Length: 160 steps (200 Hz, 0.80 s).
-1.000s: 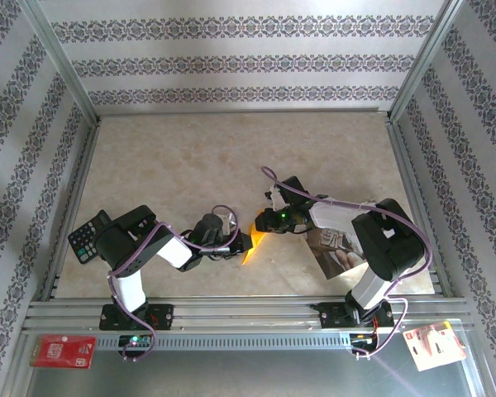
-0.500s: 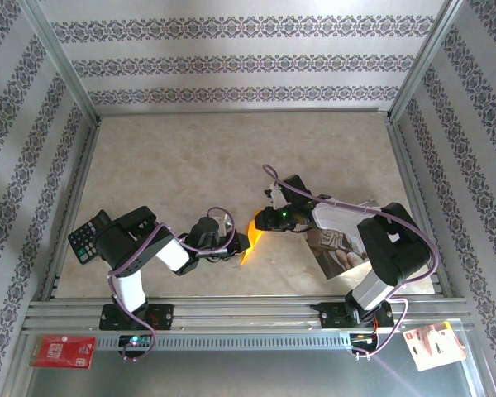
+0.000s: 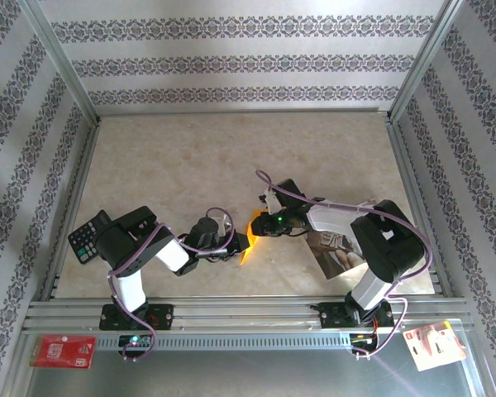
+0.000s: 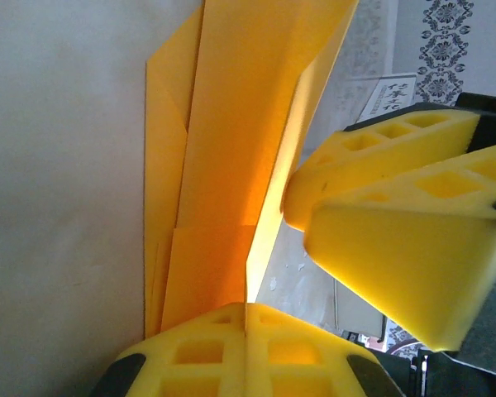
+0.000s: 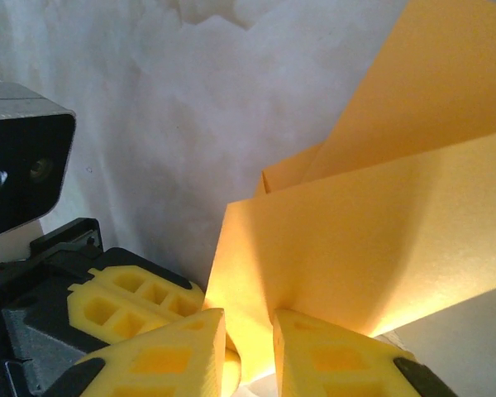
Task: Fold a paper plane with a square sheet of paper (pick it up from the middle)
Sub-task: Fold the wing for the fifth time at the center of the table.
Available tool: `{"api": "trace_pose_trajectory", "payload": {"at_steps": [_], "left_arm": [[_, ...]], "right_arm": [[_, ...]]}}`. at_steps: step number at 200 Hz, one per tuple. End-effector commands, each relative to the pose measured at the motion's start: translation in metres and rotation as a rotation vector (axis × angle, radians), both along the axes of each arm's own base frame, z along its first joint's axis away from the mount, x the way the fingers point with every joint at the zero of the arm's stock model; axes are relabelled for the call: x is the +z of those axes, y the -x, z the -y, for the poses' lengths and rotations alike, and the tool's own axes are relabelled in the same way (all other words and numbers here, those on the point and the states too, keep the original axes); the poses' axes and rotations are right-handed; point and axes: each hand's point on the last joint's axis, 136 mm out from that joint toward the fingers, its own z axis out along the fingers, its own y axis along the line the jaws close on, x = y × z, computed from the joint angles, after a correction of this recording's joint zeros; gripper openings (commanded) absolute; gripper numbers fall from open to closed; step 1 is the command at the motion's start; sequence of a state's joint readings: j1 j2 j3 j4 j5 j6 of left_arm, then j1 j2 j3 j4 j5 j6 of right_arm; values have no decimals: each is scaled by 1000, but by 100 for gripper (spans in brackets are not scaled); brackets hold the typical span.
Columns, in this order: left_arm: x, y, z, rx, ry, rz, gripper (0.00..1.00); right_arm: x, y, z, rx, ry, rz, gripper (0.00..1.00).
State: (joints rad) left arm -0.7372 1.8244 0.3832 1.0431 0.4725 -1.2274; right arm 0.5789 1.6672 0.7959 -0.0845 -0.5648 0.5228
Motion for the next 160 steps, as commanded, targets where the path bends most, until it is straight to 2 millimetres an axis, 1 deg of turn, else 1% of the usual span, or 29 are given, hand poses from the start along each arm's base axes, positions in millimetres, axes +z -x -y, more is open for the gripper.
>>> {"api": "trace_pose_trajectory", "payload": {"at_steps": [1,29,66,92,160], "left_arm": [[-31,6,-18,37,-79,-79,0],[-34,7,-19,42,-83,-88,0],[-38,8,-20,45,-87,-103,0],[-41,9,-23,56,-96,-117,0],[-48,12,-27,66,-126,-148,0]], "right_arm": [[0,-6,-5,19,0,28,22],[-7,-7,-2,10,18,15,22],[-10,-11,-3,10,23,18,22],[-15,-12,0,4,32,12,22],[-18,-16,3,1,37,11,22]]}}
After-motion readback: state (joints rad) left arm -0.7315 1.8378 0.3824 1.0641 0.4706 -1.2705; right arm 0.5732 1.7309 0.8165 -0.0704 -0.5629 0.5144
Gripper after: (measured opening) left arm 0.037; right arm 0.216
